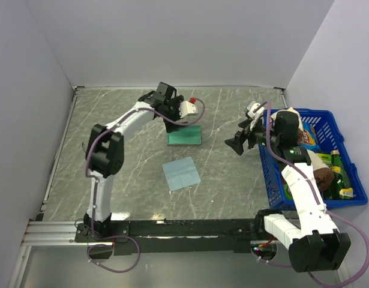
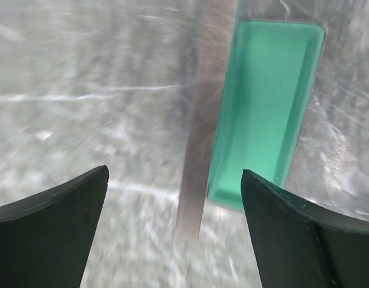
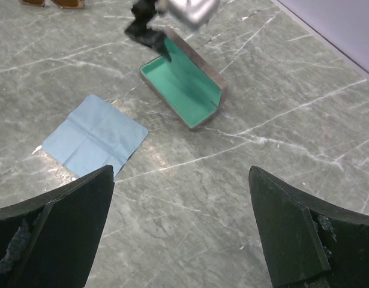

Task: Organize the sunglasses
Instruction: Place the opened sunglasses case at the center of the board, then move the corner of the glasses cleaning cloth to the center of the board.

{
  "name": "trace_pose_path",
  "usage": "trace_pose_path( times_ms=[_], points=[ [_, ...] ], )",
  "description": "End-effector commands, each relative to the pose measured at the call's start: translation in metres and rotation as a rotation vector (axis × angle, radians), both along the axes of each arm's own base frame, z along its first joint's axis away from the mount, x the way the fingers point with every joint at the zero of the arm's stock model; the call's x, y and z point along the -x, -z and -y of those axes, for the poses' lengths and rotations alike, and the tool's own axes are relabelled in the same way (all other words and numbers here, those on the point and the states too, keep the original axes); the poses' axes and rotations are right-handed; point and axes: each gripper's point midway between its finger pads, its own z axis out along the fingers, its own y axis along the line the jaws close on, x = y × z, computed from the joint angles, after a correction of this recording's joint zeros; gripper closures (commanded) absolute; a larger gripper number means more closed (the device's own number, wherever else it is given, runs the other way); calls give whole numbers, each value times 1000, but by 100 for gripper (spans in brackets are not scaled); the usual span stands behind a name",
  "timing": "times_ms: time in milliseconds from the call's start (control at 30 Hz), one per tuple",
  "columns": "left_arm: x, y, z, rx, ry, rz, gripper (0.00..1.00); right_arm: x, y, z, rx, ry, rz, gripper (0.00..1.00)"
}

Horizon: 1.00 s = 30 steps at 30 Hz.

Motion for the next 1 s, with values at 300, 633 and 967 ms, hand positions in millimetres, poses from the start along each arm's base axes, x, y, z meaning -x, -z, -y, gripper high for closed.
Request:
trace_pose_path(
  times_ms=[300,633,967],
  points=[
    [97,-52,-81,119,-352,-46,3,-2,26,-41,165,-133,-8,3],
    [142,-4,-81,53,-397,-87,4,-20,68,-69,195,-141,-191,15],
    [142,16,-58,-7,-367,-65,4,-7,70,-63,224,-172,-124,24]
  ],
)
